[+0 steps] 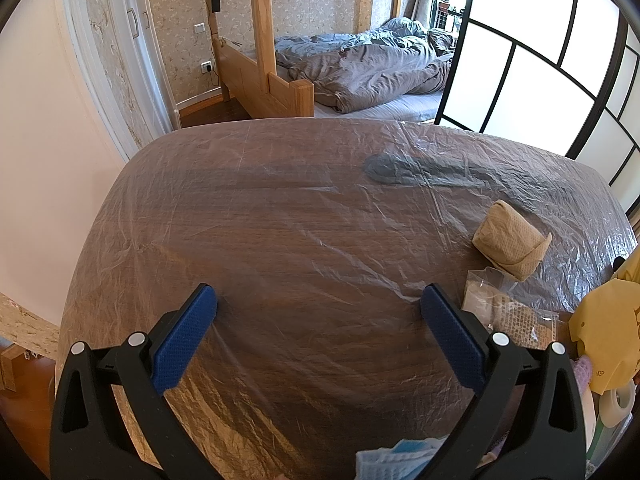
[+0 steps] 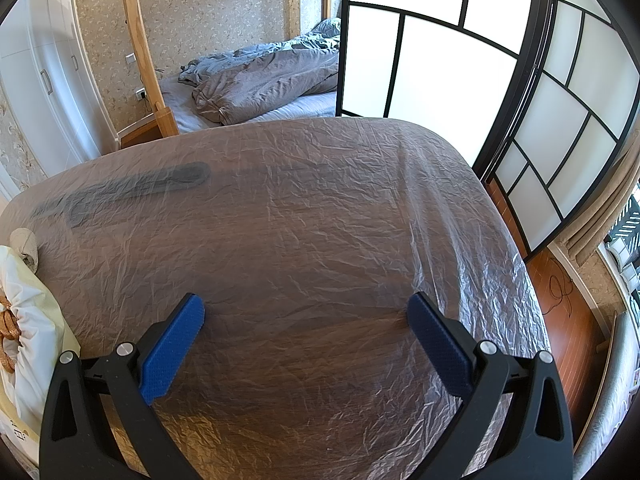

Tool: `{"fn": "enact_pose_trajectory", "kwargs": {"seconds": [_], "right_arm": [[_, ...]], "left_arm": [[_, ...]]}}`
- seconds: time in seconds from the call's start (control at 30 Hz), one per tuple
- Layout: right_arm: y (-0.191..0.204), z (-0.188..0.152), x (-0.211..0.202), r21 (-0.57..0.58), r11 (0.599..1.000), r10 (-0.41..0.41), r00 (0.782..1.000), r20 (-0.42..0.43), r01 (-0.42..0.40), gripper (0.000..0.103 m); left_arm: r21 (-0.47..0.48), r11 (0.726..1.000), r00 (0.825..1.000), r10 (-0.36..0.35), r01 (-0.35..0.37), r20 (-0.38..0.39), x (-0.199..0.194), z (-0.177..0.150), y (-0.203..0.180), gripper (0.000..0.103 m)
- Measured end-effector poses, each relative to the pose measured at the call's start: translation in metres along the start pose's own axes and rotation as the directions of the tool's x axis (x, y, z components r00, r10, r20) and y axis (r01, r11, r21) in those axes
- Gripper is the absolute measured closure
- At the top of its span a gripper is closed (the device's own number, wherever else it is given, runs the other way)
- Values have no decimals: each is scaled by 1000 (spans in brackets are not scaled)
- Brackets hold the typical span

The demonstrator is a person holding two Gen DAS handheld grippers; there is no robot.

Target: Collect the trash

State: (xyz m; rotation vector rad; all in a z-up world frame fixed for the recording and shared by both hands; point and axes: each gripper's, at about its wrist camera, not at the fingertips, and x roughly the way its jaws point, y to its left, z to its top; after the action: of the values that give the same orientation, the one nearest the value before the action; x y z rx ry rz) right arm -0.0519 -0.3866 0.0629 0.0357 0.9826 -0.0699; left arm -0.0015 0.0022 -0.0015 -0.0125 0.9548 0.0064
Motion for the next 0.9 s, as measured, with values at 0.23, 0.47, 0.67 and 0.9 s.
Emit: {"fn": "enact_pose_trajectory", "kwargs": {"seconds": [0.23, 0.47, 0.67, 0.9], "right_arm": [[-1, -1, 1, -3, 1000, 4, 1000, -1, -4, 4], [-12, 2, -35, -11, 1000, 1, 997, 77, 0, 4], [-10, -2, -87, -38, 998, 51, 986, 160, -45, 4], [8, -43, -164, -112, 977, 202, 957, 206, -182, 4]], "left_arm": [[8, 1000, 1000, -3, 3, 0, 0, 0, 0, 1], [16, 1000, 1000, -9, 9, -16, 4, 2, 7, 1], [-63, 998, 998, -21, 25, 61, -26, 11, 24, 1], [-100, 987, 979, -111, 129, 170, -99, -6, 42, 1]]}}
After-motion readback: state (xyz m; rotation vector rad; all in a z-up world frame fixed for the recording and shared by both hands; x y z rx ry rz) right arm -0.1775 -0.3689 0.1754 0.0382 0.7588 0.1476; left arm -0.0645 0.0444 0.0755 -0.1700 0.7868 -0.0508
